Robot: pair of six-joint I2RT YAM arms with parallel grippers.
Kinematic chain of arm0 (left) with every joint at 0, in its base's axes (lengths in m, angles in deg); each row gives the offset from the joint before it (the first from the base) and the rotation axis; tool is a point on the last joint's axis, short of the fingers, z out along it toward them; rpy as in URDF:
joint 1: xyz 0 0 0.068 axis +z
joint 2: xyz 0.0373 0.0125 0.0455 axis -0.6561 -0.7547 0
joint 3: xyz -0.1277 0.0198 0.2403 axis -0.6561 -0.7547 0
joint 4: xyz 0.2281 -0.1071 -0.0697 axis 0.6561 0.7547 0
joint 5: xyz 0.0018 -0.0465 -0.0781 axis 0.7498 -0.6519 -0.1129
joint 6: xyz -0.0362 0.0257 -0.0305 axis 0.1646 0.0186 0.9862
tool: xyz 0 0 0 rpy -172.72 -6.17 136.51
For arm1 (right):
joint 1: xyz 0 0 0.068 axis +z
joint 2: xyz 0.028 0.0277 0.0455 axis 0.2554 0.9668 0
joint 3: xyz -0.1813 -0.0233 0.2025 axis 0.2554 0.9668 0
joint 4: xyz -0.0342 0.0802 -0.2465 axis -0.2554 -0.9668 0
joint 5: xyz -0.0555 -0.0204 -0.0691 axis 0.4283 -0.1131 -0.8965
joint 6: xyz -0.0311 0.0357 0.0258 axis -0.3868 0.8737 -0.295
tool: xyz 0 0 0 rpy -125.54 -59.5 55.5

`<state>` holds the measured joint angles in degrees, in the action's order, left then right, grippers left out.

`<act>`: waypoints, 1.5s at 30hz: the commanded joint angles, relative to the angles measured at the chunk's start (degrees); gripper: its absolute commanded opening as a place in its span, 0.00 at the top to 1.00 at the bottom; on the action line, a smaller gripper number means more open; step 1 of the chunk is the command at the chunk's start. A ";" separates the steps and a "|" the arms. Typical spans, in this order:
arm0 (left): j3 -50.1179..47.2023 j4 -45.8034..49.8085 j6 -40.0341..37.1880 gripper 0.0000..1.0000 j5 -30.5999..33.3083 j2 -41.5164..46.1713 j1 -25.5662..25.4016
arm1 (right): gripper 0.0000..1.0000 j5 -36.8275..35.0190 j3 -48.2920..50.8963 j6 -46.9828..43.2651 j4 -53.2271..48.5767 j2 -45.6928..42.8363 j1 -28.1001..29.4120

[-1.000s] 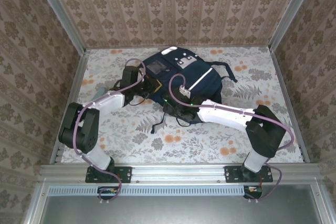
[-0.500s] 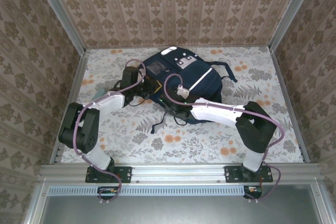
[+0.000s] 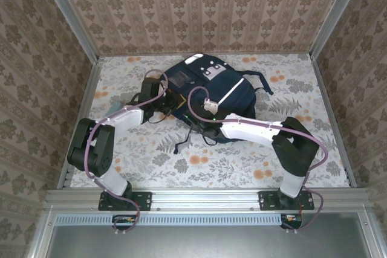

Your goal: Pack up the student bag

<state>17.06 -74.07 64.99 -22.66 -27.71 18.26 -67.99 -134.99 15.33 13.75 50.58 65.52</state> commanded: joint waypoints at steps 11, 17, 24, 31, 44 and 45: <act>2.32 5.71 -7.99 1.00 0.91 1.06 8.08 | 1.00 -13.78 7.70 -13.03 -18.82 -12.71 -2.75; 5.63 9.12 -12.43 1.00 -0.67 0.00 9.38 | 1.00 -6.43 7.20 -17.61 -12.28 -14.63 -3.88; 0.75 18.43 -16.47 0.59 5.49 8.58 10.97 | 1.00 11.83 0.06 -21.88 -0.20 -7.26 -0.89; -7.66 18.84 -10.37 0.39 5.07 19.66 11.45 | 1.00 21.99 -10.10 -23.79 4.74 1.00 0.33; -18.06 4.39 5.61 0.65 -2.24 24.79 9.06 | 1.00 24.93 -13.65 -23.60 6.75 4.70 0.34; -18.25 3.44 6.25 0.65 -2.46 24.47 8.87 | 1.00 25.17 -13.54 -23.42 6.93 4.70 0.34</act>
<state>-1.16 -65.94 67.63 -23.01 -4.34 27.86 -44.73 -146.58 -7.75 16.98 54.98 65.85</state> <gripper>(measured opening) 0.353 0.059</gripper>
